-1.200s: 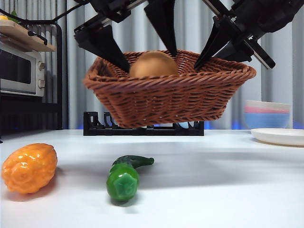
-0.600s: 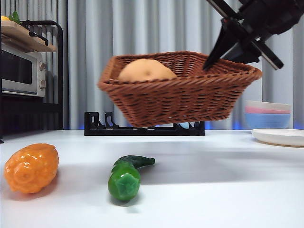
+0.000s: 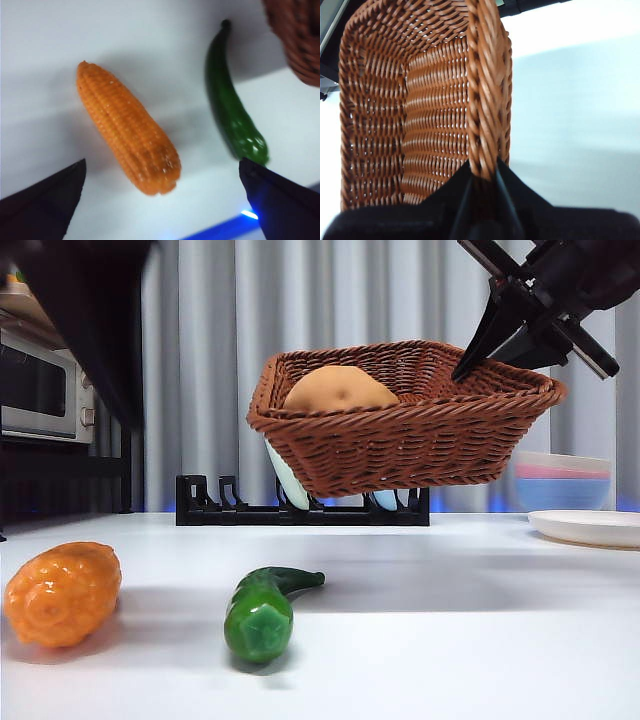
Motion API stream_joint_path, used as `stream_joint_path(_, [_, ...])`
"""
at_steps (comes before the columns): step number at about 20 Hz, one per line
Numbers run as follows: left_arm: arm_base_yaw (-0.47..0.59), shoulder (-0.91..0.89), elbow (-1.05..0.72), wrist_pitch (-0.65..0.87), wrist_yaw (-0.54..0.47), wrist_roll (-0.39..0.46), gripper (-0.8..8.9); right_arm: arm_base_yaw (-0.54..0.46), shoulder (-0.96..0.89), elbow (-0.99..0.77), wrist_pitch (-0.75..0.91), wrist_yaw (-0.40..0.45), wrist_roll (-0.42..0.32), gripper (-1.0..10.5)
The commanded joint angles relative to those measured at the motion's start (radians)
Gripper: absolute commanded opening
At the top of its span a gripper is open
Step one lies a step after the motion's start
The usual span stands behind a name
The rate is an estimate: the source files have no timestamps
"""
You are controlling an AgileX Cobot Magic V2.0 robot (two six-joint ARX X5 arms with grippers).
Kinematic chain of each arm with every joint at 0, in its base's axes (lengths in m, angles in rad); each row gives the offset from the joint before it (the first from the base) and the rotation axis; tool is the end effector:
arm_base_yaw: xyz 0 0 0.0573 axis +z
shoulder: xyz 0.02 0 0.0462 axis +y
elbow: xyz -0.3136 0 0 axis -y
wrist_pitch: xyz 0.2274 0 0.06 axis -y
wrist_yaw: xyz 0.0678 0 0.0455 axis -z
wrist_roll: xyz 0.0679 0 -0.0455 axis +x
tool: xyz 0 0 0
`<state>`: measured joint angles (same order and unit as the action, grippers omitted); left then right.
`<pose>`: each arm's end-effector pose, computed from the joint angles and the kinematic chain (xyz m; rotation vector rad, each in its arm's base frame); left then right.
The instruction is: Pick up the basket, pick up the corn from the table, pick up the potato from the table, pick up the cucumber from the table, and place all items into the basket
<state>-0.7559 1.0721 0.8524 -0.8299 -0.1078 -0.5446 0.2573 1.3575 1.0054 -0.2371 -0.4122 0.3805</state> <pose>0.1305 -0.1129 0.2706 -0.0393 1.0806 -0.3016 0.2792 0.1016 0.3156 0.4017 0.7155 0.5287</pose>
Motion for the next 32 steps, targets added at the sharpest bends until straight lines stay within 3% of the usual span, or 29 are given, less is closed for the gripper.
stream_joint_path(1, [0.026,0.085,-0.009,0.042,0.003,-0.009,6.21,-0.001,0.002,0.012,0.024,-0.009,-0.008,-0.1])
stream_joint_path(9, [0.143,0.321,-0.009,0.145,0.055,0.05,6.04,-0.001,0.002,0.012,0.023,-0.009,-0.015,-0.1])
stream_joint_path(12, [0.15,0.364,-0.009,0.18,0.078,0.069,3.96,-0.001,0.002,0.012,0.023,-0.009,-0.016,-0.1])
stream_joint_path(14, [0.15,0.372,-0.009,0.177,0.084,0.093,1.49,-0.001,0.002,0.012,0.023,-0.009,-0.016,-0.1])
stream_joint_path(15, [0.15,0.372,-0.009,0.174,0.083,0.109,-0.27,-0.001,0.002,0.012,0.023,-0.009,-0.016,-0.1])
stream_joint_path(20, [0.147,0.336,-0.008,0.162,0.112,0.148,-0.08,-0.001,0.002,0.012,0.023,-0.009,-0.015,-0.1])
stream_joint_path(25, [0.087,-0.037,0.041,0.043,0.252,0.116,-0.08,0.001,0.002,0.012,0.023,-0.008,-0.013,-0.1])
stream_joint_path(28, [0.048,-0.172,0.203,0.13,0.201,0.093,-0.08,0.032,0.002,0.012,0.022,-0.008,-0.011,-0.1])
stream_joint_path(32, [0.051,-0.045,0.407,0.226,0.106,0.21,-0.08,0.089,0.002,0.012,0.023,-0.007,0.01,-0.1])
